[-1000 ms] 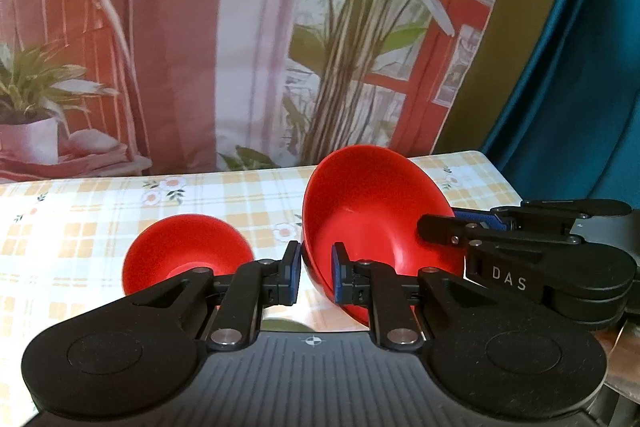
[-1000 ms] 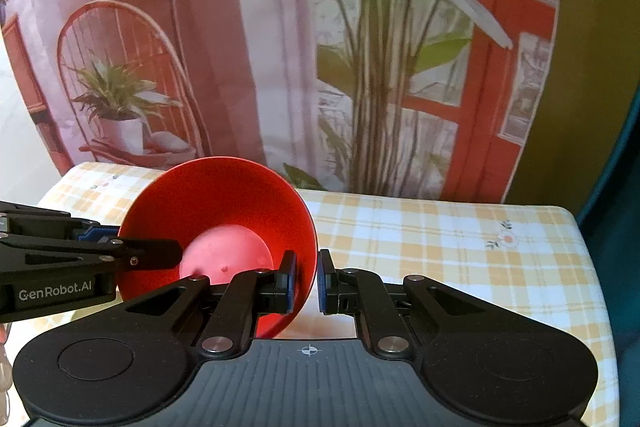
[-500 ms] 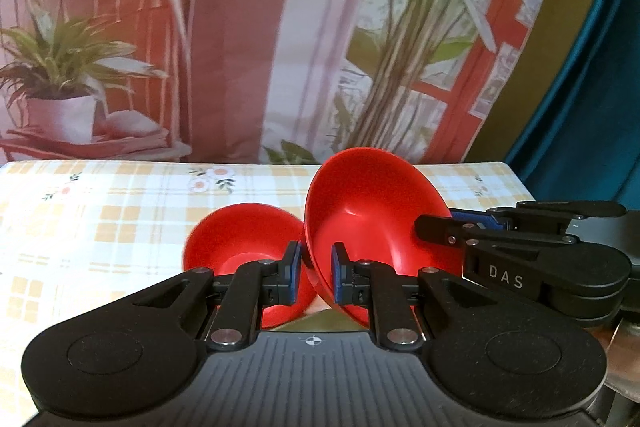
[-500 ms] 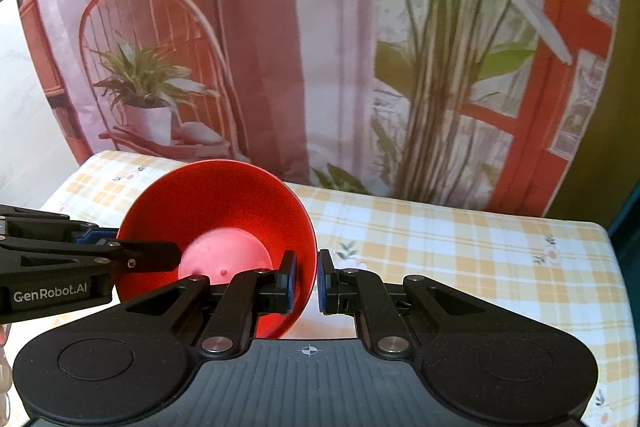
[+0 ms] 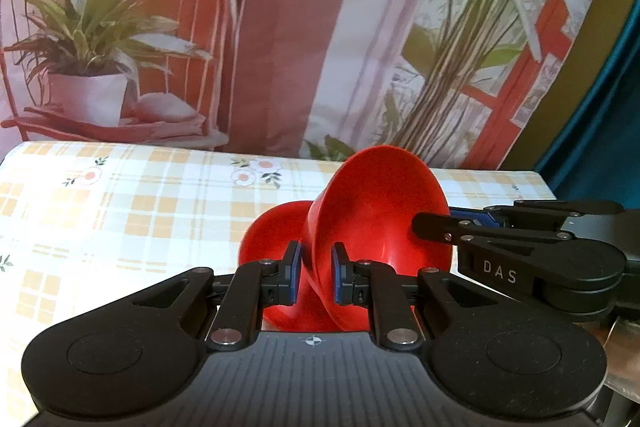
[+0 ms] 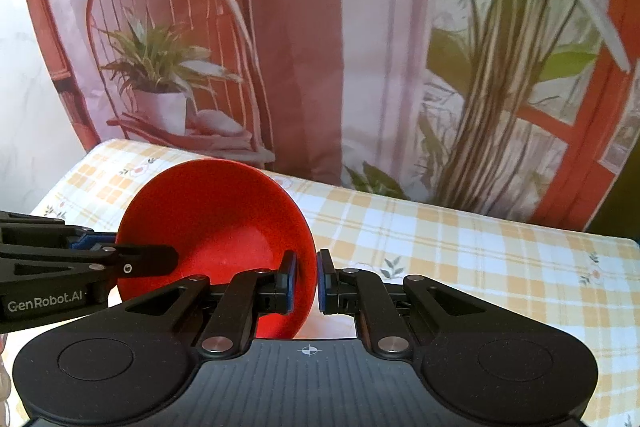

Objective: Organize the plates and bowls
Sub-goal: 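Lower the nested bowls into the third red bowl with both grippers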

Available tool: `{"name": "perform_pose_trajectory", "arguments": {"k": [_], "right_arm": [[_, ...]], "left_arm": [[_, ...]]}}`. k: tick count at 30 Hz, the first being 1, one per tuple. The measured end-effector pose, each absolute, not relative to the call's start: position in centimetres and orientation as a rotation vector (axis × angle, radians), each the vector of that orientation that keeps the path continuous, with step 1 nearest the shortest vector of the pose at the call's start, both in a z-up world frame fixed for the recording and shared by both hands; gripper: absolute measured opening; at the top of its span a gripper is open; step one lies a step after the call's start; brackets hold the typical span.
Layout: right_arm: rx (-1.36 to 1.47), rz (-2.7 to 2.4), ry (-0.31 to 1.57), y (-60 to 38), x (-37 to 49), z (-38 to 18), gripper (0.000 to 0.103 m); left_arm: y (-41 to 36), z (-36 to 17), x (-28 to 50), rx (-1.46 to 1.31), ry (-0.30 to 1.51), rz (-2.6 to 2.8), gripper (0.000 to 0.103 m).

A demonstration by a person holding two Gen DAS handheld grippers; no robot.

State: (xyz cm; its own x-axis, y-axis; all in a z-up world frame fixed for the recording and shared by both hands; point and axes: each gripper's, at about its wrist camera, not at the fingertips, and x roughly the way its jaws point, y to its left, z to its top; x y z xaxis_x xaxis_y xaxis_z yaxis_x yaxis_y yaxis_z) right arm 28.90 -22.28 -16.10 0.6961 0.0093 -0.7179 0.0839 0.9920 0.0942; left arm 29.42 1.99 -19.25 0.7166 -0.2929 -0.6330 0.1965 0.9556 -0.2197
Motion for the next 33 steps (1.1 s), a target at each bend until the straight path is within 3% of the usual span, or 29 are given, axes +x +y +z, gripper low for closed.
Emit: {"name": "perform_pose_trajectory", "arguments": {"k": [30,33], "right_arm": [[0.126,-0.025,0.836,-21.7,30.5,-18.7,0.011],[0.132,-0.03,0.838,-21.8,30.5,-18.8,0.016]], "left_arm": [[2.7,-21.2,31.6,-0.115,0.775,-0.198,0.019],[2.6,-21.1,31.5,-0.117,0.775,-0.199,0.021]]}}
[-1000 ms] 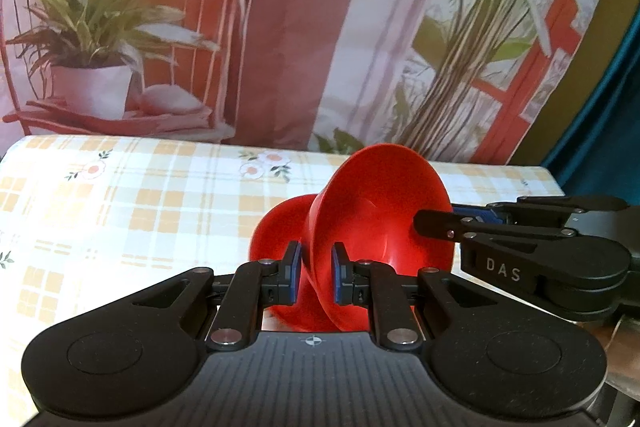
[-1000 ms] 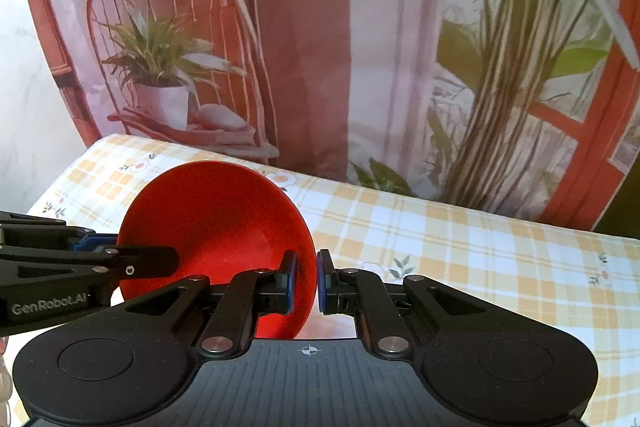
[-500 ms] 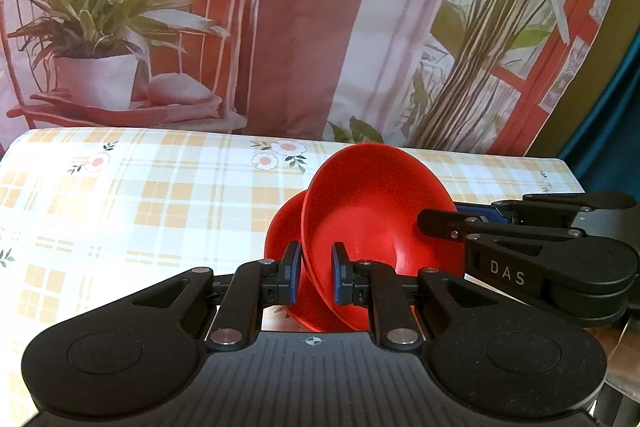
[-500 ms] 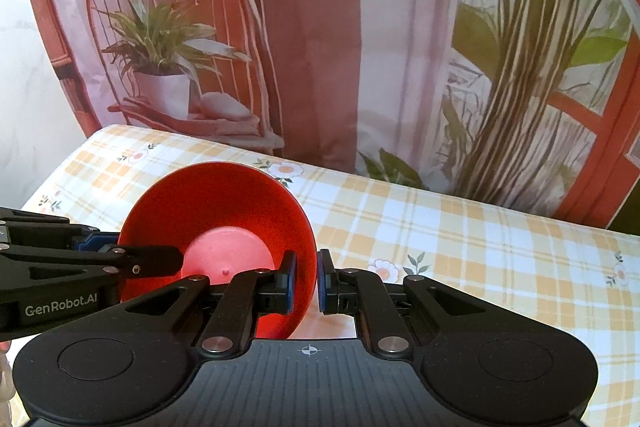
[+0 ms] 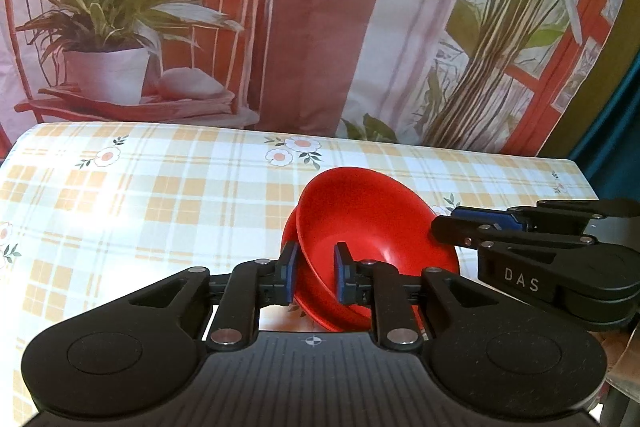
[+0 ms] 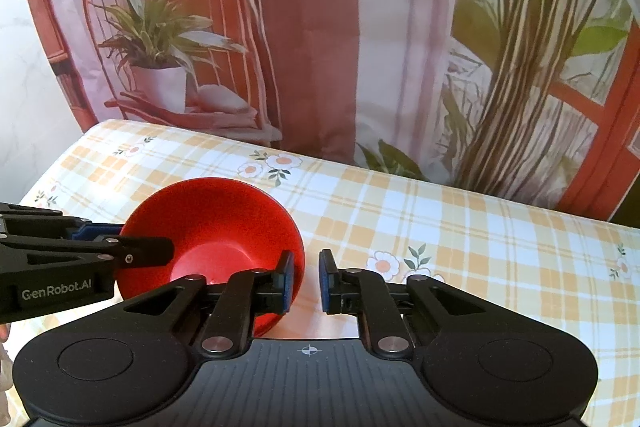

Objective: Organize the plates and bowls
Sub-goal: 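Lower the nested bowls into the third red bowl with both grippers, then open both grippers and reposition them on the bowl stack rim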

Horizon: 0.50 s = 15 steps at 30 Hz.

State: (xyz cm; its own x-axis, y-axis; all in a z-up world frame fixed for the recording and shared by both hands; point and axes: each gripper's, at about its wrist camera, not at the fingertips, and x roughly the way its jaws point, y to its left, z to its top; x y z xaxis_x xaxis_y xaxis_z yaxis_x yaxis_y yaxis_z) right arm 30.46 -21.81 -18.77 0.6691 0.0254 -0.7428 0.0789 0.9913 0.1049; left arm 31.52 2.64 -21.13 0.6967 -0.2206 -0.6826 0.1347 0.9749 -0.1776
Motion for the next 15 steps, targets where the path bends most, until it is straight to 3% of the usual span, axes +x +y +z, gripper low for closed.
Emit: {"name": "perform_pose_trajectory", "arguments": {"k": [4,15], "right_arm": [[0.129,-0.031,0.841,-21.82,30.35,-18.75,0.018],[0.134,-0.035,0.837,-22.04,30.08,-18.4,0.019]], "left_arm": [[2.74,-20.85,31.33,-0.12,0.758,-0.19,0.037],[3.15,-20.37,30.97,-0.127,0.743,-0.185,0.039]]}}
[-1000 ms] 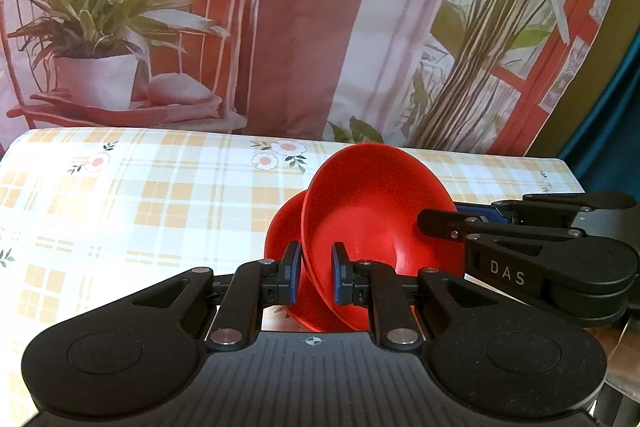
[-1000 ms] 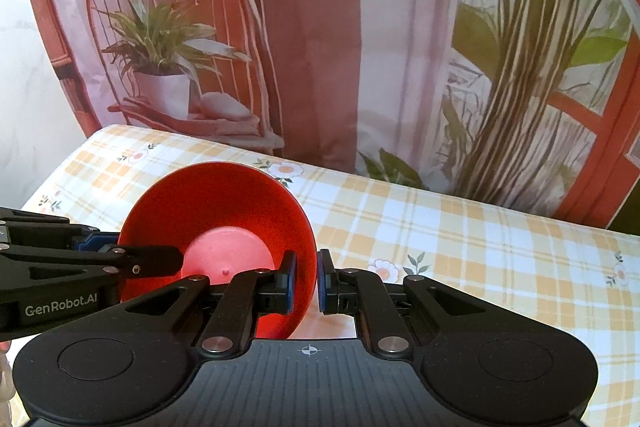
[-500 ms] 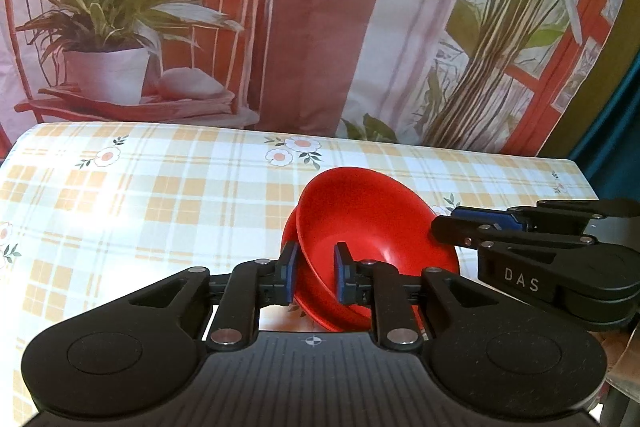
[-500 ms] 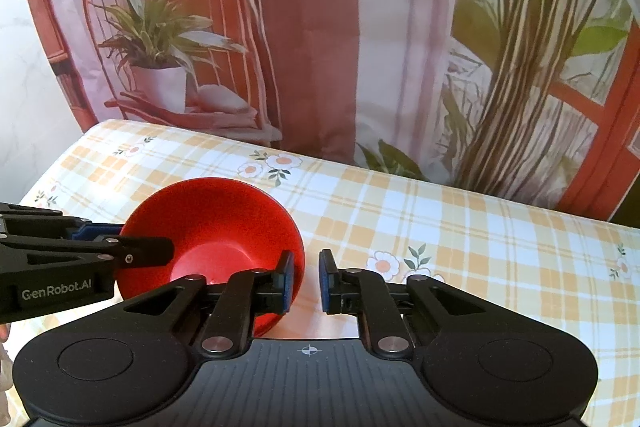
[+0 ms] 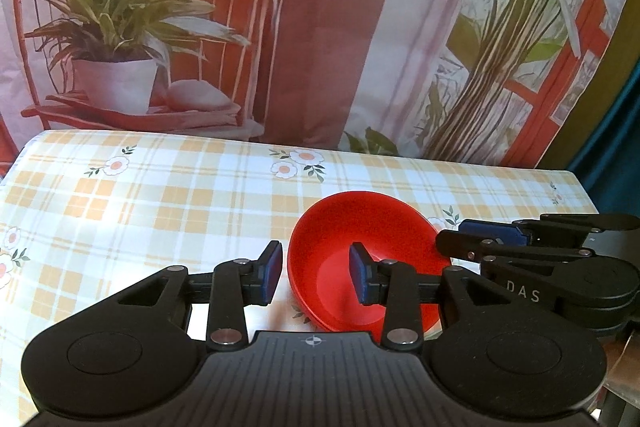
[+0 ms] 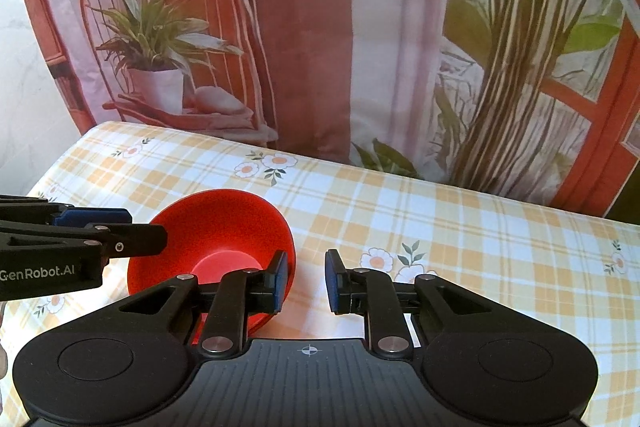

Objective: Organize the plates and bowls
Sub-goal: 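Open both grippers and reposition them on the bowl stack rim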

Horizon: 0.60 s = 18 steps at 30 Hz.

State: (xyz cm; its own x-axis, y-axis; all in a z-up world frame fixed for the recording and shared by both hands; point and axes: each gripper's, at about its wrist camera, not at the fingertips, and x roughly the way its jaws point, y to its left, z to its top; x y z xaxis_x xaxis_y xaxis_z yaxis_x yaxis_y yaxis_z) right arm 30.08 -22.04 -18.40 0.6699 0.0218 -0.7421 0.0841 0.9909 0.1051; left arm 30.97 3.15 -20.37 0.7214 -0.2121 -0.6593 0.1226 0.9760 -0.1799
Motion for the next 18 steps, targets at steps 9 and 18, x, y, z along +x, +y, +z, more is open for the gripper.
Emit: {"name": "perform_pose_trajectory", "arguments": {"k": [9,18], "right_arm": [[0.15,-0.037,0.83,-22.4,29.7,-18.1,0.019],[0.174,-0.035,0.828,-22.6,30.0,-18.7,0.024]], "left_arm": [[4.0,-20.0,30.8,-0.164,0.739,-0.182,0.039],[5.6,-20.8,31.3,-0.246,0.751,-0.18,0.044]]}}
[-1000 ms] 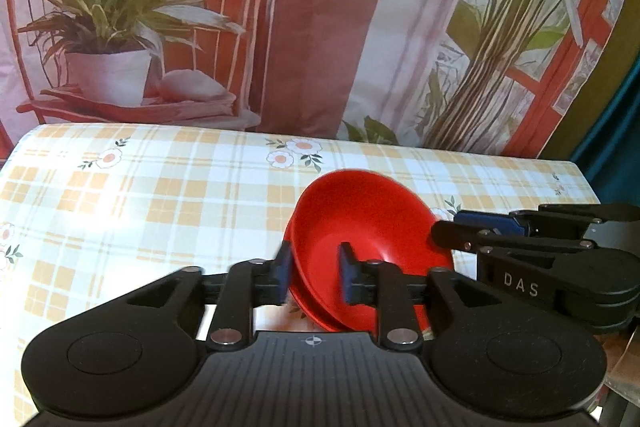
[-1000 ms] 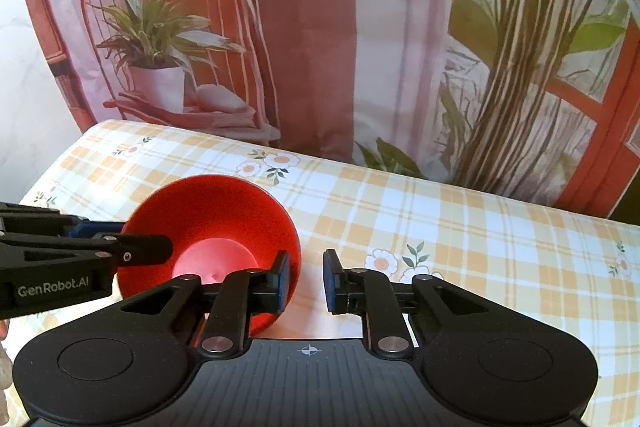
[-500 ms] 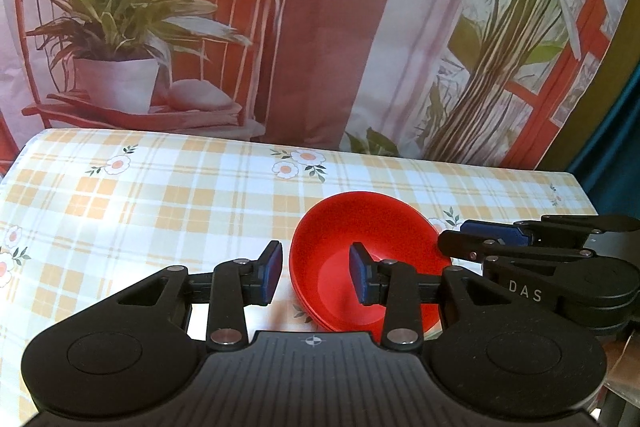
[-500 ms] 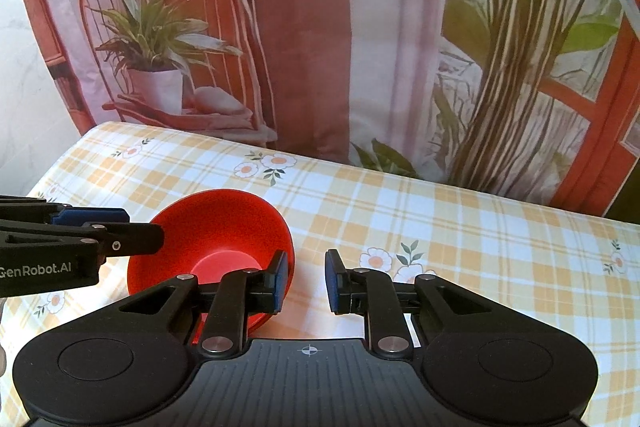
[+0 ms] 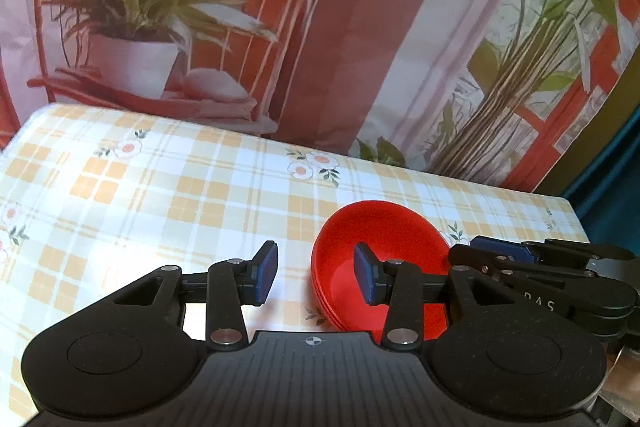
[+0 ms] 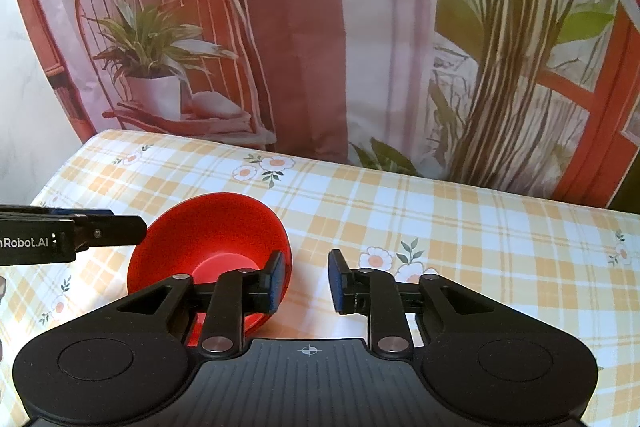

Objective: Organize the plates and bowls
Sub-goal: 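Open both grippers and reposition them on the bowl stack rim, then close the left gripper on the bowl stack rim while the right gripper closes opposite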

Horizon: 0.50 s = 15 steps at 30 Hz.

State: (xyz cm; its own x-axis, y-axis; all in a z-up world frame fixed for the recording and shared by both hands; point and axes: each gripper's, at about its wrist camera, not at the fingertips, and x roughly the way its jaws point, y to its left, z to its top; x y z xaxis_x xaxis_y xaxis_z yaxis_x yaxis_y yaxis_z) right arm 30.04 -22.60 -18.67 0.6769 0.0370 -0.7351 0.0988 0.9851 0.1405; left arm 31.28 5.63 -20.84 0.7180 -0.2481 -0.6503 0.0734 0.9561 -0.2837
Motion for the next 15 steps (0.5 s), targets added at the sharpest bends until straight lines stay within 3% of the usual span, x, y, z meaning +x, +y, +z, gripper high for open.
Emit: {"name": "perform_pose_trajectory", "arguments": {"k": [15], "right_arm": [[0.208,-0.007,0.874,-21.9,30.3,-20.5,0.025]], "left_arm": [[3.9,-23.8,31.9,-0.276,0.815,-0.24,0.043]]}}
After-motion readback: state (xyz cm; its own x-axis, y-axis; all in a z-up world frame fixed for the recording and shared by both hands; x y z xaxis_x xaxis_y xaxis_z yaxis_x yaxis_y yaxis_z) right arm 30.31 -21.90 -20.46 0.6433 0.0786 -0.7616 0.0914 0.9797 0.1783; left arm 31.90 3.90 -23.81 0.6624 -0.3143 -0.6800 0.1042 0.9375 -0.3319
